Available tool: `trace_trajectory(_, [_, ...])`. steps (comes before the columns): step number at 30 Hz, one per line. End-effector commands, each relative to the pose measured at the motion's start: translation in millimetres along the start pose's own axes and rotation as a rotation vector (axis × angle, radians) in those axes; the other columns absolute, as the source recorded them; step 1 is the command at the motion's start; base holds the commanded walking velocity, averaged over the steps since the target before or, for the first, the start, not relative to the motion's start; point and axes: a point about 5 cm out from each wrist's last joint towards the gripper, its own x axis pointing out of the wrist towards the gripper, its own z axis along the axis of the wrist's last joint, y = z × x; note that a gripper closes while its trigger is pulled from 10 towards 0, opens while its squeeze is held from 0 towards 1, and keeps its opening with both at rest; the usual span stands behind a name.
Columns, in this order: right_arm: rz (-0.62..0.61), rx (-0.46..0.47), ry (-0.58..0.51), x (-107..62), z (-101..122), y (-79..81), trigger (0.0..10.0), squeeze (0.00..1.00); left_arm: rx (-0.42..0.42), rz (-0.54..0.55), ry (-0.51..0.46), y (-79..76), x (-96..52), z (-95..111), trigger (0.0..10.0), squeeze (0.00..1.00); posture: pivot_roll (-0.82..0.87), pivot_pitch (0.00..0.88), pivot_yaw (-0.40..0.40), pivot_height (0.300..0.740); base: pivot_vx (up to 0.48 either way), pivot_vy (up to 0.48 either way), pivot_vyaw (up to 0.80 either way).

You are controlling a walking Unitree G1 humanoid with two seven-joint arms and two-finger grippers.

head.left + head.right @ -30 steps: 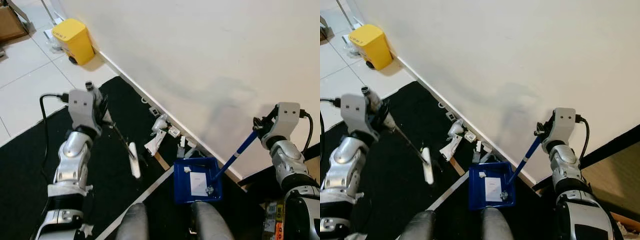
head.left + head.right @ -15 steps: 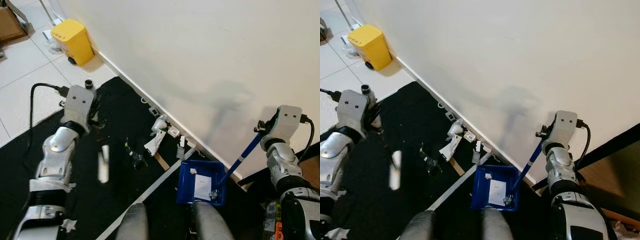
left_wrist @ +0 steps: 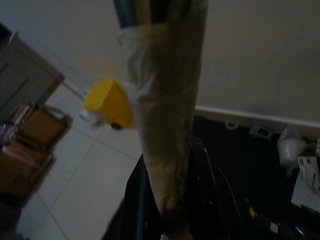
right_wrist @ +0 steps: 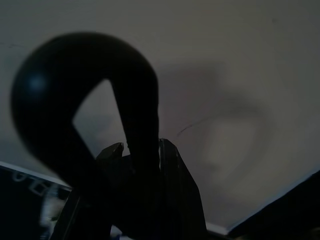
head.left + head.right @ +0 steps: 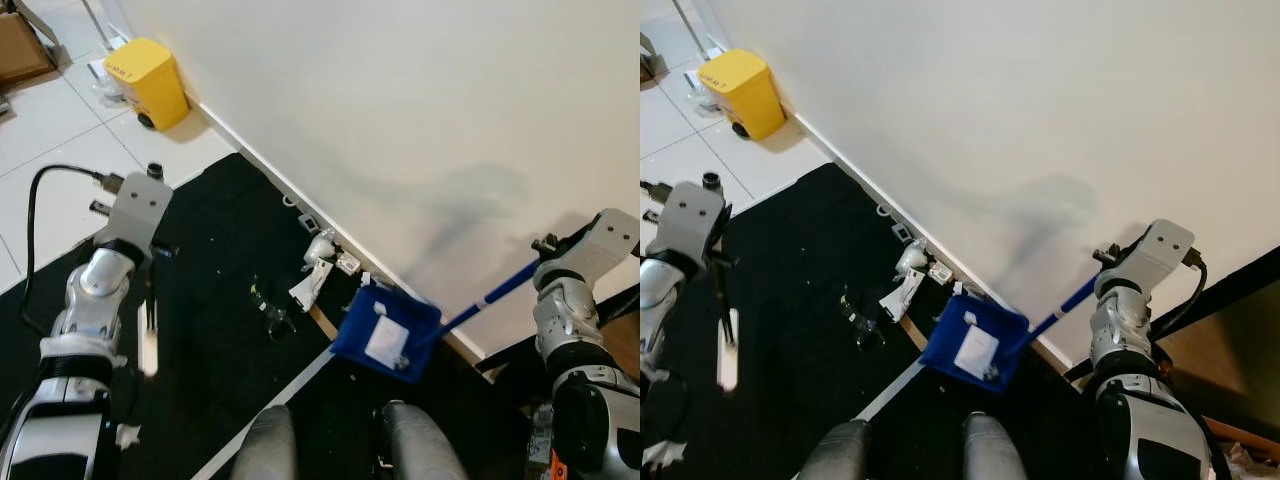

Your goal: Sweep floor

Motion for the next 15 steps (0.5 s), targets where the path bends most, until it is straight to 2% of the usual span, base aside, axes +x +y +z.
trace_trajectory(1, [0.003,0.022,-0.002,1.0,2.4,1.7,10.0,0.00,0.051,-0.017,-0.016,-1.2,2.8,2.8,10.0,0.00,0.03,0.087,-0.019,0.740,0.000,0.000,0.00])
trace_trajectory(10, [0.038,-0.036,-0.001,-0.7,-1.2,8.0,10.0,0.00,0.068,-0.094,-0.024,-19.7,13.1,4.5,10.0,0.00,0.01,0.096,-0.019,0.740,0.000,0.000,0.00])
trace_trajectory(12, [0.049,-0.043,-0.007,-0.2,0.4,10.1,10.0,0.00,0.069,-0.097,-0.025,-20.6,13.8,4.6,10.0,0.00,0.01,0.098,-0.021,0.740,0.000,0.000,0.00])
trace_trajectory(15, [0.085,-0.104,-0.031,1.0,5.6,14.6,10.0,0.00,0.071,-0.099,-0.025,-21.0,15.4,4.8,10.0,0.00,0.01,0.103,-0.024,0.740,0.000,0.000,0.00])
